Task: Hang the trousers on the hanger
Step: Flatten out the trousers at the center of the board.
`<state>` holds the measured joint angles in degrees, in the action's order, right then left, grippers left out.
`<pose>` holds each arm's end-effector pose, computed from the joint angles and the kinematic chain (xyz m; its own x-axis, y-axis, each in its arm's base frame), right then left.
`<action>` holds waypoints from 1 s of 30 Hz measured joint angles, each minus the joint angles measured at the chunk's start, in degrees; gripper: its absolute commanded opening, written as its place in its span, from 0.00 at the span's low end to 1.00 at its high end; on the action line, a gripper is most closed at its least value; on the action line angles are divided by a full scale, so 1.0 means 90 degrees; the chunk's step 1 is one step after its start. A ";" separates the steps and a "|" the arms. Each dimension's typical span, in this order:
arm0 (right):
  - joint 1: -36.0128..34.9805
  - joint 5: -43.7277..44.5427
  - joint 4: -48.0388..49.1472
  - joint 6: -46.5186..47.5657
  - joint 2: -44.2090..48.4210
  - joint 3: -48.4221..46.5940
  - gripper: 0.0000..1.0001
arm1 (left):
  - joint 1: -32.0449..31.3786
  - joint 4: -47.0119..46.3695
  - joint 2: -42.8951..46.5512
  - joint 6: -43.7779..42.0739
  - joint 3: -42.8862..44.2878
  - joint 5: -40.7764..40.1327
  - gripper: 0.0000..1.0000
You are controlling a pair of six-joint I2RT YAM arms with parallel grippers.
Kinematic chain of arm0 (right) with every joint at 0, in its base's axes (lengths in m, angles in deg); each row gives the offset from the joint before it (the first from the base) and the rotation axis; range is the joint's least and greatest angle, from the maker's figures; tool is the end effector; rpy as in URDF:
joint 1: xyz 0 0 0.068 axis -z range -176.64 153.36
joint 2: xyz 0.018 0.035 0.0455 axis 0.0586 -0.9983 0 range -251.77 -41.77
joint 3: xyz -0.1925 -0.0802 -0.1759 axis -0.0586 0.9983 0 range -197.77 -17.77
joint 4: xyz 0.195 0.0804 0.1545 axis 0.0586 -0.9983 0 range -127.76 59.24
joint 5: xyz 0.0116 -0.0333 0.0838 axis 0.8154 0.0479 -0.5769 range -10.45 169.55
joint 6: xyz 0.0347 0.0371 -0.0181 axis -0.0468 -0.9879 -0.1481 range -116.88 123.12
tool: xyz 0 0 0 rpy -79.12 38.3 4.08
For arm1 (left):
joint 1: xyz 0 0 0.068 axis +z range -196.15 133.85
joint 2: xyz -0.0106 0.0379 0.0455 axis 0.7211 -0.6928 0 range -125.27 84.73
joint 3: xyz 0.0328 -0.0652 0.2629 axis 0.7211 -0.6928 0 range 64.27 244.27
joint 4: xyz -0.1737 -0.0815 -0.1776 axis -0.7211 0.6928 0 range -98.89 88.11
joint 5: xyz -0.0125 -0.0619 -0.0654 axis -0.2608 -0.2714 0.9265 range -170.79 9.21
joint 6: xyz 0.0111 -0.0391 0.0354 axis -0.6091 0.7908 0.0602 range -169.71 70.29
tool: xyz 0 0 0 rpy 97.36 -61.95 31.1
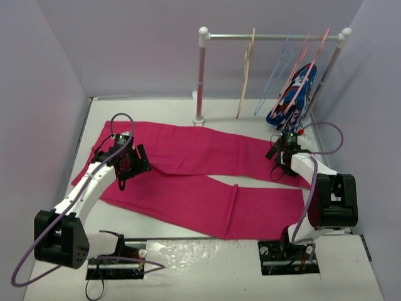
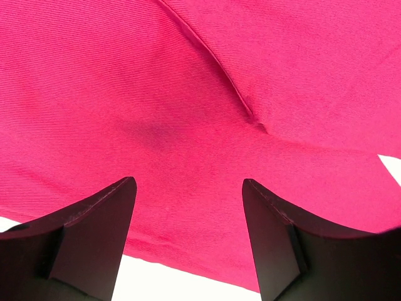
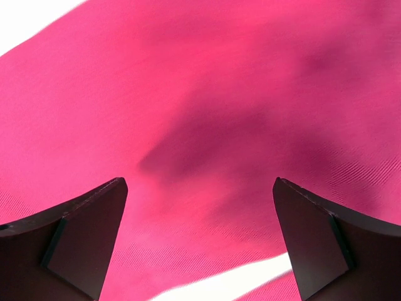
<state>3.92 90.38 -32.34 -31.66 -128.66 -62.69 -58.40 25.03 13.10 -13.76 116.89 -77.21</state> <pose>0.3068 -0.0097 0.1828 -0.4827 0.5651 -0.6691 0.5127 0.8017 0.3072 0.2477 -0.0561 0.2536 -0.7772 -0.4307 -0.4588 -0.2564 0.8825 -0.3942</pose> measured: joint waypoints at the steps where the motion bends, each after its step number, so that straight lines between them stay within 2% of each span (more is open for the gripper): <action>1: -0.0246 0.0012 -0.0068 -0.0001 0.0239 0.0044 1.00 | 0.0000 -0.0016 -0.0030 0.0006 0.0000 0.0003 0.65; 6: -0.1282 -0.0136 -0.0252 -0.0238 0.1714 0.0568 1.00 | 0.0000 -0.0313 -0.0554 0.0134 0.0000 0.0012 0.65; 10: -0.1515 -0.0561 -0.0389 -0.0606 0.2481 0.1332 1.00 | 0.0000 -0.0685 -0.1177 0.0344 0.0000 0.0005 0.65; 15: -0.1572 -0.1209 -0.0651 -0.0981 0.2710 0.2071 1.00 | 0.0002 -0.1280 -0.1987 0.0660 0.0045 0.0003 0.65; 23: -0.1444 -0.1394 -0.0523 -0.1273 0.2713 0.2228 1.00 | 0.0356 -0.1828 -0.2923 0.1096 0.0704 0.0144 0.61; 30: -0.0280 -0.1776 -0.0045 -0.1212 0.2482 0.2216 1.00 | 0.0639 -0.2027 -0.3469 0.1307 0.1321 0.0174 0.61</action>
<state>1.40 74.40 -32.75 -42.57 -106.32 -42.74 -52.65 6.80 -18.12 -2.00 128.78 -75.64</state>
